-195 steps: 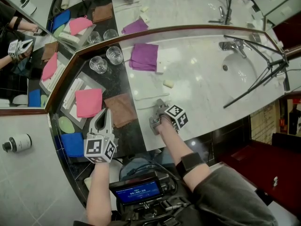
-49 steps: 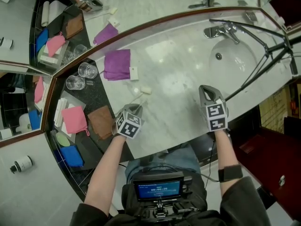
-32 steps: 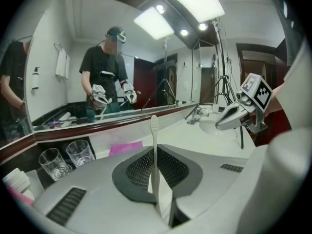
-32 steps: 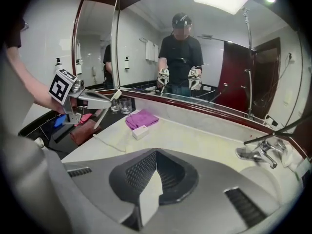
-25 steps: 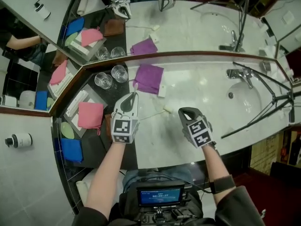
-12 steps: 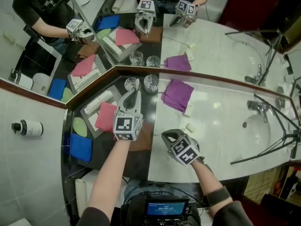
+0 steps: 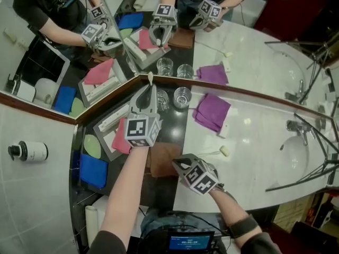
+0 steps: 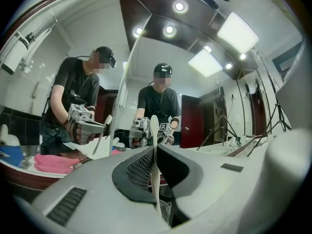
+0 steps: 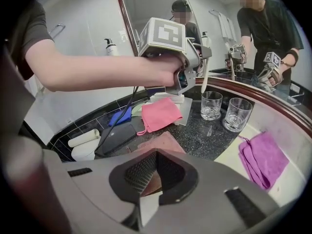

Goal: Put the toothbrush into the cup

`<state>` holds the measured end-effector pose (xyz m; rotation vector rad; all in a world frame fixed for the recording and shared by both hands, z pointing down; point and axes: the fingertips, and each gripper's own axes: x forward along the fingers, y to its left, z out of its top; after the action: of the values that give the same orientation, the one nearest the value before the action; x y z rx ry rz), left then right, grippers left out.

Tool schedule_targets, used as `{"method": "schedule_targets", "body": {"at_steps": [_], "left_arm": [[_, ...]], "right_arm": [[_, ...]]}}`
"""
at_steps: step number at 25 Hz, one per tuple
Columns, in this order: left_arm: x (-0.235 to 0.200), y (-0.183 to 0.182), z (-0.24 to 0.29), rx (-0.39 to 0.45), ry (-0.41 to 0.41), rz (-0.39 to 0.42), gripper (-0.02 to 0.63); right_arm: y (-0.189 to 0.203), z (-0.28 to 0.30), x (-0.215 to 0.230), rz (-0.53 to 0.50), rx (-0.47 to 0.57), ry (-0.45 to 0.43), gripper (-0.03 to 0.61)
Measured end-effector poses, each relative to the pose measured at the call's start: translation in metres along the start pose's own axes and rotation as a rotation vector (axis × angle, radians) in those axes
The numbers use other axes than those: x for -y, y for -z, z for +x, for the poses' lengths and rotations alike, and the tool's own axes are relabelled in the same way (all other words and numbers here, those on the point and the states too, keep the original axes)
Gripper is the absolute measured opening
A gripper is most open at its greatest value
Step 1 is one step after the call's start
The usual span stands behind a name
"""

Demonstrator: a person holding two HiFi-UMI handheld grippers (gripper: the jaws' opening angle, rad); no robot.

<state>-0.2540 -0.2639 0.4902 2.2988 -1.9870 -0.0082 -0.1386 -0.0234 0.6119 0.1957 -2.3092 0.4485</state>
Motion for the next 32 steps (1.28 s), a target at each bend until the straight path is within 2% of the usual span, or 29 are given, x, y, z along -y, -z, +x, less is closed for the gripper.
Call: {"method": "schedule_targets", "body": {"at_steps": [6, 14, 28, 32], "left_arm": [[-0.016, 0.004, 0.013, 0.048, -0.001, -0.061, 0.018], [-0.029, 0.027, 0.022, 0.040, -0.024, -0.069, 0.018], [-0.030, 0.077, 0.022, -0.068, -0.045, -0.070, 0.025], [-0.026, 0.085, 0.022, -0.104, -0.037, -0.067, 0.141]], "right_arm": [[-0.006, 0.005, -0.001, 0.008, 0.014, -0.003, 0.006], [0.002, 0.006, 0.008, 0.047, 0.027, 0.015, 0.006], [0.006, 0.010, 0.010, 0.072, 0.028, 0.018, 0.006], [0.003, 0.009, 0.010, 0.074, 0.034, 0.017, 0.006]]}}
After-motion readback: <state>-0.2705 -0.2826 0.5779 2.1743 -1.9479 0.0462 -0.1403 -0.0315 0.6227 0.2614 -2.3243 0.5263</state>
